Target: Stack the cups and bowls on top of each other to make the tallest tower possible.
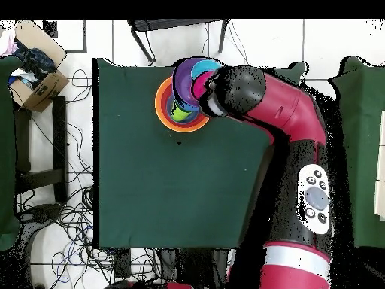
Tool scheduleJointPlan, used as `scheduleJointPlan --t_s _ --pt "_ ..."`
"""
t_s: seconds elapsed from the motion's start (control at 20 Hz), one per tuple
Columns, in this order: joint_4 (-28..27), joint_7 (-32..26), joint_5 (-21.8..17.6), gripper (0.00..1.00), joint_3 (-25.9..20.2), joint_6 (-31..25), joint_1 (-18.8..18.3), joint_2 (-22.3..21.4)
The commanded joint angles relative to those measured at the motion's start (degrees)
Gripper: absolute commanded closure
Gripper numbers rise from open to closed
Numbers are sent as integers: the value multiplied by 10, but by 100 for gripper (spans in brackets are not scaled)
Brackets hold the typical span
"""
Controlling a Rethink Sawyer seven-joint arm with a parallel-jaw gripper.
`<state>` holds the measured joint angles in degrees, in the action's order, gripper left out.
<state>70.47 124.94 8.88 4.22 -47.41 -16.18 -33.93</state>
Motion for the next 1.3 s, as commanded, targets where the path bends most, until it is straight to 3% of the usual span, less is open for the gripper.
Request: scheduleJointPlan --t_s 0.05,1.0,1.3 --pt "-29 -42 -17 100 -80 2 -8 51" --pt "-83 -26 -19 100 -82 -11 0 74" --pt "-124 -34 -23 100 -79 -37 -3 89"
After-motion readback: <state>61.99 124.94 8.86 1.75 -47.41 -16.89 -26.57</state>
